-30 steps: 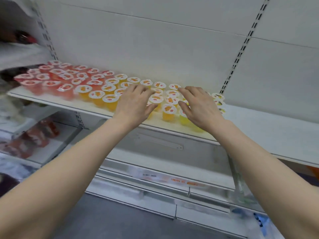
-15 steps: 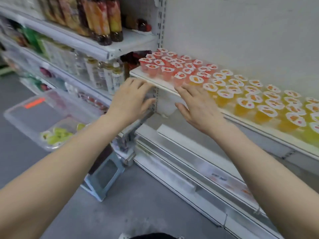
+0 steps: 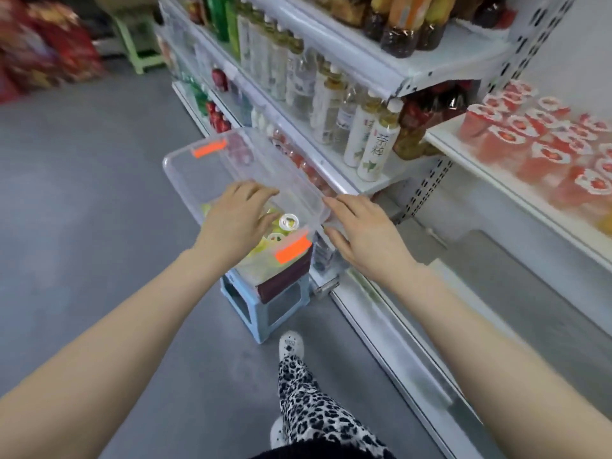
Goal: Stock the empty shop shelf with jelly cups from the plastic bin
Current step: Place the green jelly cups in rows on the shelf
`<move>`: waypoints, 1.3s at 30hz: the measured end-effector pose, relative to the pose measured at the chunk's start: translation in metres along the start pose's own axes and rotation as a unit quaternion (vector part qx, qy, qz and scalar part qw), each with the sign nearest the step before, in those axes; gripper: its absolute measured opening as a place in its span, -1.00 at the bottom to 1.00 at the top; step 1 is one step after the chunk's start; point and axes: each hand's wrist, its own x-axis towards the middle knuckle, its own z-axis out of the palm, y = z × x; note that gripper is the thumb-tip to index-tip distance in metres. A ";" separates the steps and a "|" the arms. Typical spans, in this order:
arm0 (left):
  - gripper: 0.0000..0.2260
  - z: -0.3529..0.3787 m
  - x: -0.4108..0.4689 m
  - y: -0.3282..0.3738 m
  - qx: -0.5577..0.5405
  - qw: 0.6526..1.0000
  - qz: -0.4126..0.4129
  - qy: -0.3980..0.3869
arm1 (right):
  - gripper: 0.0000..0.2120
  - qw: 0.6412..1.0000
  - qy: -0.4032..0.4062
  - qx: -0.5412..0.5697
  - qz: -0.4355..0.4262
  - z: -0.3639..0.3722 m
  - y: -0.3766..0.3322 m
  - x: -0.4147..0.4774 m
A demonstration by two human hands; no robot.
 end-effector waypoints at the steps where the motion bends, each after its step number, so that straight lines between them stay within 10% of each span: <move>1: -0.64 0.003 0.003 -0.014 -0.001 1.000 -0.010 -0.006 | -0.52 1.000 -0.010 0.010 0.000 0.011 -0.002 0.013; 20: -0.54 0.131 0.161 -0.194 -0.032 0.963 0.095 -0.251 | -0.58 0.959 -0.155 0.087 0.221 0.179 -0.027 0.149; 28: -0.44 0.222 0.185 -0.203 -0.037 0.869 0.232 -0.436 | -0.48 0.845 -0.224 0.052 0.482 0.222 -0.069 0.157; 39: -0.47 0.267 0.178 -0.210 -0.053 0.849 0.229 -0.474 | -0.44 0.730 -0.203 0.061 0.650 0.277 -0.066 0.175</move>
